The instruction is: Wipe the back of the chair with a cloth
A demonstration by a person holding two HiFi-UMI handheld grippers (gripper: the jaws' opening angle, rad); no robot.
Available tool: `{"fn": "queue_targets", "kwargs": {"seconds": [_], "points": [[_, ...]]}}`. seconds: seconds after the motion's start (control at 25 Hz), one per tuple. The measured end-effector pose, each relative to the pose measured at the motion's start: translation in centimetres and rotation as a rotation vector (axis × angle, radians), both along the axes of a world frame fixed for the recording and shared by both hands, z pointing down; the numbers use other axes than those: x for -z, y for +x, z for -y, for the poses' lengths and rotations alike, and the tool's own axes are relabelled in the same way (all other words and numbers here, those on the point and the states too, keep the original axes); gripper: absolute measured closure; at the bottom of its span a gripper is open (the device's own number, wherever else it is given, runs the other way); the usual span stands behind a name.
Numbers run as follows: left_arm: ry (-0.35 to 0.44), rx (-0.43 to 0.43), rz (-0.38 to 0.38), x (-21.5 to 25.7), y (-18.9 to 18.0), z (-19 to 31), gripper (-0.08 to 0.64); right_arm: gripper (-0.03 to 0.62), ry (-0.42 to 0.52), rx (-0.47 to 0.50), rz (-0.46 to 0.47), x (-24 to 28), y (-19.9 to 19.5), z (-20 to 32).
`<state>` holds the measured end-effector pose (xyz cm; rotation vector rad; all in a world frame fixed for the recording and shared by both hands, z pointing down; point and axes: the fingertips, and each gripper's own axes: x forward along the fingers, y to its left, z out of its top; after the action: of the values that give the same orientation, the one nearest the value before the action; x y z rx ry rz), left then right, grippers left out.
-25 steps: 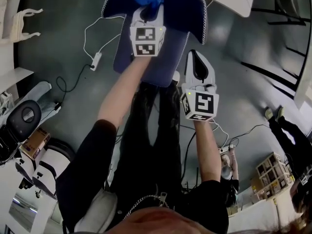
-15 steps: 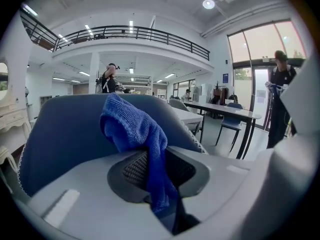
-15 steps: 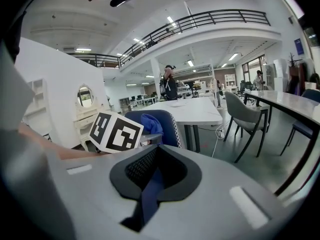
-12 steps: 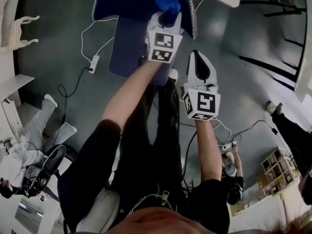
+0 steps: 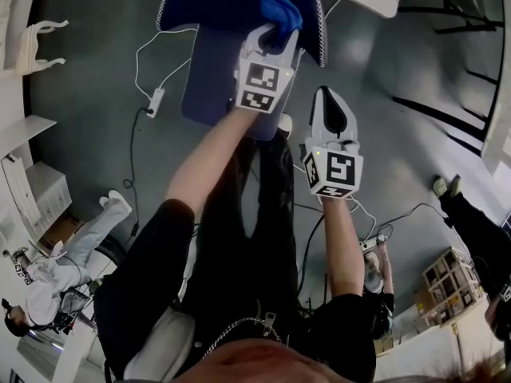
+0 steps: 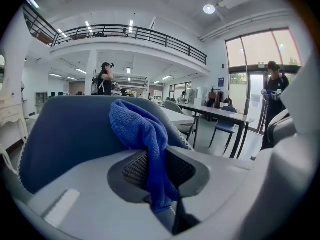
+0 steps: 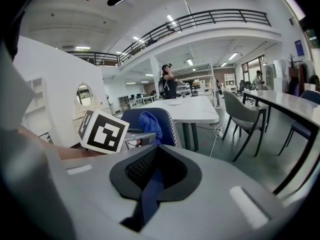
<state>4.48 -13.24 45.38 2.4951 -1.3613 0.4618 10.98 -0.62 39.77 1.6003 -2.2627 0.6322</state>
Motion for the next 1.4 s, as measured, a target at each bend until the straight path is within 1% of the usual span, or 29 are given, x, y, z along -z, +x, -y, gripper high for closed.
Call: {"fn": "queue_targets", "kwargs": {"seconds": [0.2, 0.36, 0.52, 0.68, 0.84, 0.92, 1.0, 1.2, 1.4], "points": [[0.018, 0.068, 0.053, -0.1, -5.7, 0.3, 0.476, 0.589, 0.002, 0.056, -0.001, -0.3, -2.5, 0.8], [0.01, 0.133, 0.07, -0.3, -10.5, 0.8, 0.476, 0.589, -0.005, 0.096, 0.006, -0.7, -5.1, 1.5], [0.017, 0.221, 0.087, -0.4, -16.1, 1.6, 0.476, 0.589, -0.007, 0.137, 0.008, -0.8, -7.6, 2.1], [0.012, 0.318, 0.116, -0.8, -21.7, 2.0, 0.477, 0.589, -0.015, 0.165, 0.006, -1.1, -8.8, 2.5], [-0.008, 0.394, 0.14, -2.0, -26.0, 2.4, 0.477, 0.589, -0.019, 0.182, 0.009, -1.4, -9.9, 3.0], [-0.02, 0.403, 0.149, -2.5, -26.8, 2.7, 0.477, 0.589, -0.021, 0.191, 0.008, -1.6, -10.5, 3.2], [-0.027, 0.387, 0.159, -2.8, -26.5, 3.1, 0.477, 0.589, -0.023, 0.194, 0.007, -1.6, -11.0, 3.3], [-0.01, 0.316, 0.157, -2.5, -23.4, 4.1, 0.477, 0.589, -0.025, 0.183, 0.009, -1.7, -11.3, 3.2], [-0.009, 0.273, 0.14, -2.6, -20.3, 4.6, 0.477, 0.589, -0.023, 0.156, 0.004, -1.6, -10.1, 3.0]]}}
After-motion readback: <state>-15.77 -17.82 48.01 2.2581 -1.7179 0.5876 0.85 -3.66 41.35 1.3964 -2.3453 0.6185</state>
